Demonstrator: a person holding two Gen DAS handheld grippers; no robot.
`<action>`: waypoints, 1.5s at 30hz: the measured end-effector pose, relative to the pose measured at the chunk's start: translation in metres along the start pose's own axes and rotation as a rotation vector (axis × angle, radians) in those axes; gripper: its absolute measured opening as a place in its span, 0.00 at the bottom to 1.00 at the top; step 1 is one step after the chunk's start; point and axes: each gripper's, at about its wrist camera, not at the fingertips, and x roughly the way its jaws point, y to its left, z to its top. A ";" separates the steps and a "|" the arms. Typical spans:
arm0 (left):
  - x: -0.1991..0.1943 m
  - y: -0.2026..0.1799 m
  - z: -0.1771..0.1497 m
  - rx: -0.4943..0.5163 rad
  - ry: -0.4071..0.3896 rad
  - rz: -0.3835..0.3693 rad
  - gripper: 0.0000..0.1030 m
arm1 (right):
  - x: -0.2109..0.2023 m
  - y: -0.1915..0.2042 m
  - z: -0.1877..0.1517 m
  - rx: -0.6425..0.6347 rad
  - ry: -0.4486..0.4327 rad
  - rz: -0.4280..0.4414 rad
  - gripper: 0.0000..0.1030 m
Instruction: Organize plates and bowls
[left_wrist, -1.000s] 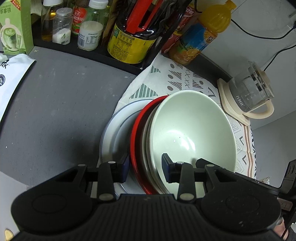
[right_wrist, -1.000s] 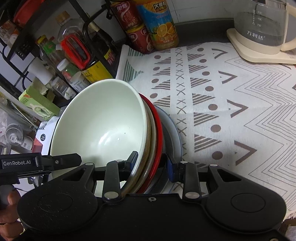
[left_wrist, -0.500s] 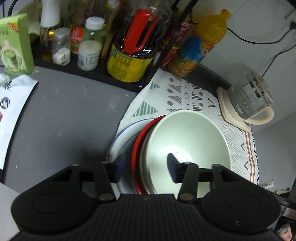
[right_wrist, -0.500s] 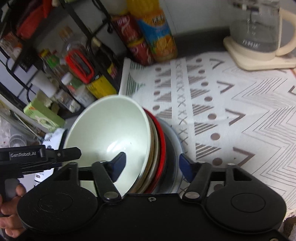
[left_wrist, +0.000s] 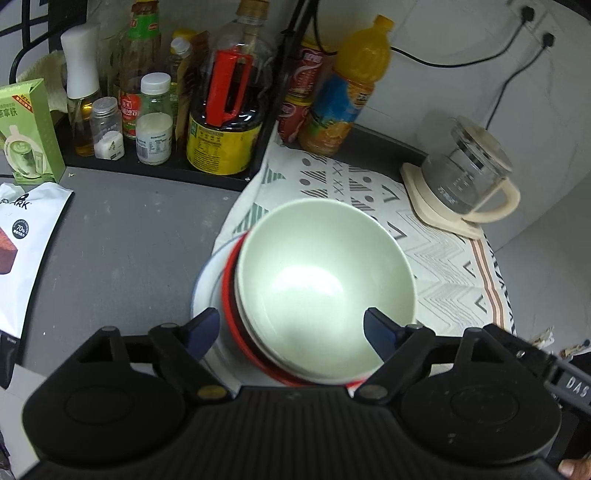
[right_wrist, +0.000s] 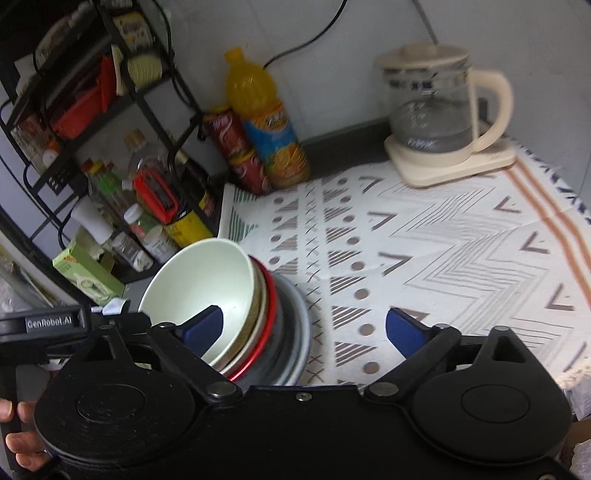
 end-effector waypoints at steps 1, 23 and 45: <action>-0.004 -0.003 -0.004 0.005 -0.003 0.003 0.82 | -0.005 -0.002 -0.002 0.006 -0.012 -0.003 0.98; -0.073 -0.013 -0.030 0.140 -0.104 -0.043 1.00 | -0.087 0.004 -0.041 0.055 -0.173 -0.102 0.99; -0.126 0.058 -0.072 0.310 -0.075 -0.115 1.00 | -0.111 0.100 -0.114 0.037 -0.240 -0.269 0.99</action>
